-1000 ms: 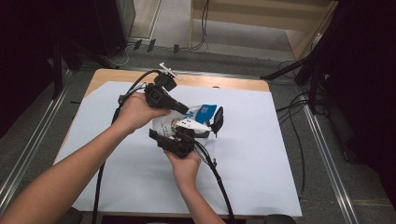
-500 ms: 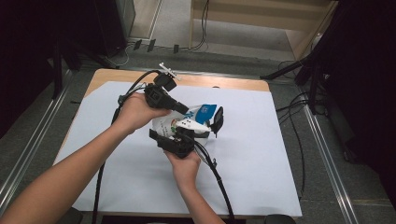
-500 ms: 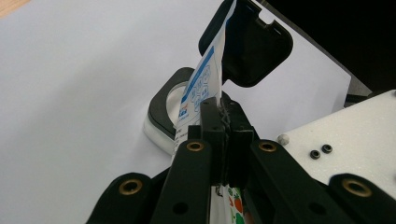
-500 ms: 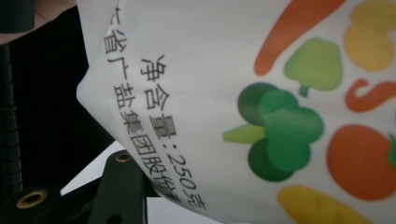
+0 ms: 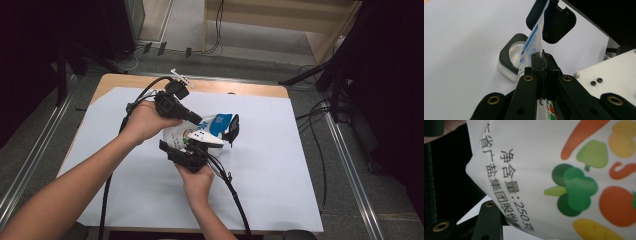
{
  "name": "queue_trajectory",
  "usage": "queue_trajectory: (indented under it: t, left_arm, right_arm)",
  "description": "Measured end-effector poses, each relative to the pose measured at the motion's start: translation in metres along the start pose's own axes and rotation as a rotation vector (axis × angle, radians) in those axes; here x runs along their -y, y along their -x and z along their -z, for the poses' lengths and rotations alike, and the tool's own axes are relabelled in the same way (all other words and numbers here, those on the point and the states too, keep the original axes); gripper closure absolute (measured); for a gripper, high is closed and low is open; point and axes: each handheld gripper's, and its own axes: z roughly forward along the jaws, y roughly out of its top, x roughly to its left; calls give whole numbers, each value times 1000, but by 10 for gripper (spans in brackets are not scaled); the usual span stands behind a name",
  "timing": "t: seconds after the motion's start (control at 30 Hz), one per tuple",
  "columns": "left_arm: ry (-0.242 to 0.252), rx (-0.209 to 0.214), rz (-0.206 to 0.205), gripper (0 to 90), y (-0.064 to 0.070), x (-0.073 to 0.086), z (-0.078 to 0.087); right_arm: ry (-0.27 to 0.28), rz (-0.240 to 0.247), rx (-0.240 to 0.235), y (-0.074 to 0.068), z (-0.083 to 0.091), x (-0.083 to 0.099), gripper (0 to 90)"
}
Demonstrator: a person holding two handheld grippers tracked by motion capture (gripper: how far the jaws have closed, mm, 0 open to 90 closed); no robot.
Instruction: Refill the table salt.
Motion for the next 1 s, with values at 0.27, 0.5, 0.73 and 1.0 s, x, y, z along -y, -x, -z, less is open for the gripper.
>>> queue_trajectory:
  t: [0.27,0.5,0.73,1.0]
  left_arm:
    - [9,4,11,900,-2,-2,-1]
    - [9,-5,10,900,-1,-2,0]
    - [9,-14,4,900,-3,-3,2]
    - [3,-12,9,900,-4,-3,1]
  right_arm:
    - [10,-27,-14,2,0,-3,520]
    - [1,-17,-13,2,-1,-4,520]
    - [-14,3,-1,3,-4,-7,520]
    - [-20,-9,-9,4,-3,-7,518]
